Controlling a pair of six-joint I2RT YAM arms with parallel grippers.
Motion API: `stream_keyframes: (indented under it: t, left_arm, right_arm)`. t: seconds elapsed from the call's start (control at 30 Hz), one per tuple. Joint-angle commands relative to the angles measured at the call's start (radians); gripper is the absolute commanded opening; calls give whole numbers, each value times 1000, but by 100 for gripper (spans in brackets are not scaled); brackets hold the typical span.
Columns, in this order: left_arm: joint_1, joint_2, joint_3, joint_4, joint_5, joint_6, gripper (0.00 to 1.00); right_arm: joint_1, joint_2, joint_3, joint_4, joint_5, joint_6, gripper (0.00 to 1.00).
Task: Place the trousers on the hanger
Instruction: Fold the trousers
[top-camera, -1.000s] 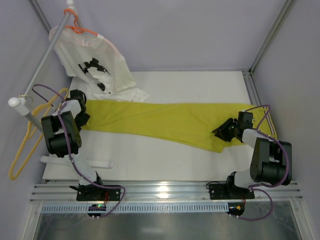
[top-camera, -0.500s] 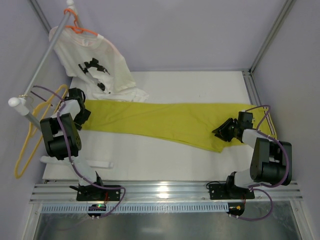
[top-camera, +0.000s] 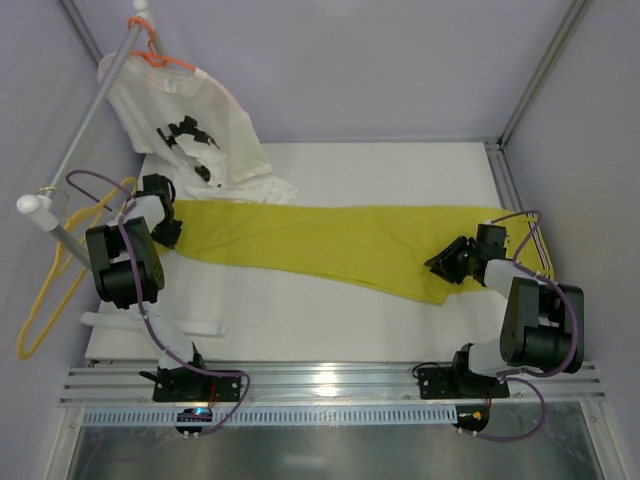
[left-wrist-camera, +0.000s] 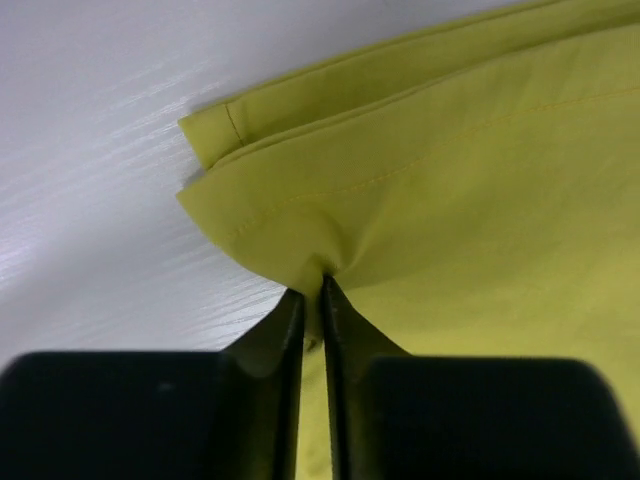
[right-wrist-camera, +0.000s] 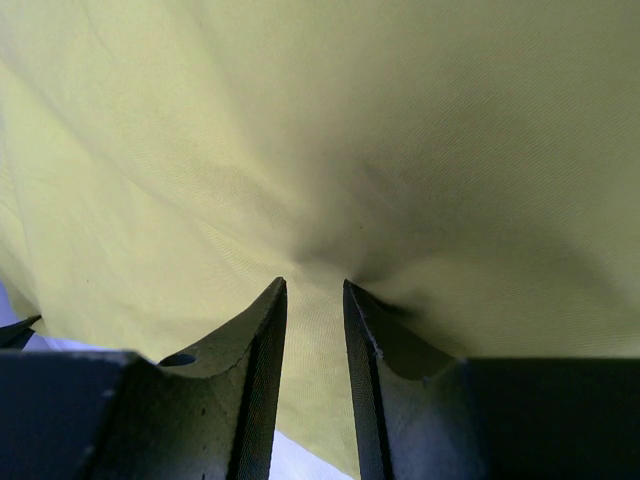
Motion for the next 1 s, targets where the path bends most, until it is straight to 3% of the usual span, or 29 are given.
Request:
stream_keyframes:
  t: [0.0,0.17,0.4,0.53,0.6,0.63,0.77,0.97]
  left_arm:
    - [13,52,-1,-56,-45,19,3]
    - [-15,2,-4,-62,-85,56,1]
    - [-130,-69,13,-130,-205,82,1]
    - [-226,-104,-42,-40,-226,132,1]
    - [-240,-121,-56,-35,-232,135,0]
    - [-309,-129,-62,-41,-269,135,1]
    - [-400,-170,-69,-65,-356,154,1]
    - [-541,-287,-73,-29,-383,252,1]
  right_arm:
    - [-12,-7,-32,-57,136,-50,34]
    - [-12,-51,-45,-47,98,-63,34]
    - [-11,-186,28,-172,47,-78,35]
    - [-6,-240,23,-160,-5,-70,36]
    - [9,-242,5,-137,-19,-72,38]
    - [17,-240,-3,-125,-22,-72,38]
    - [44,-185,-38,-82,0,-77,38]
    - [109,-117,-72,-62,76,-67,38]
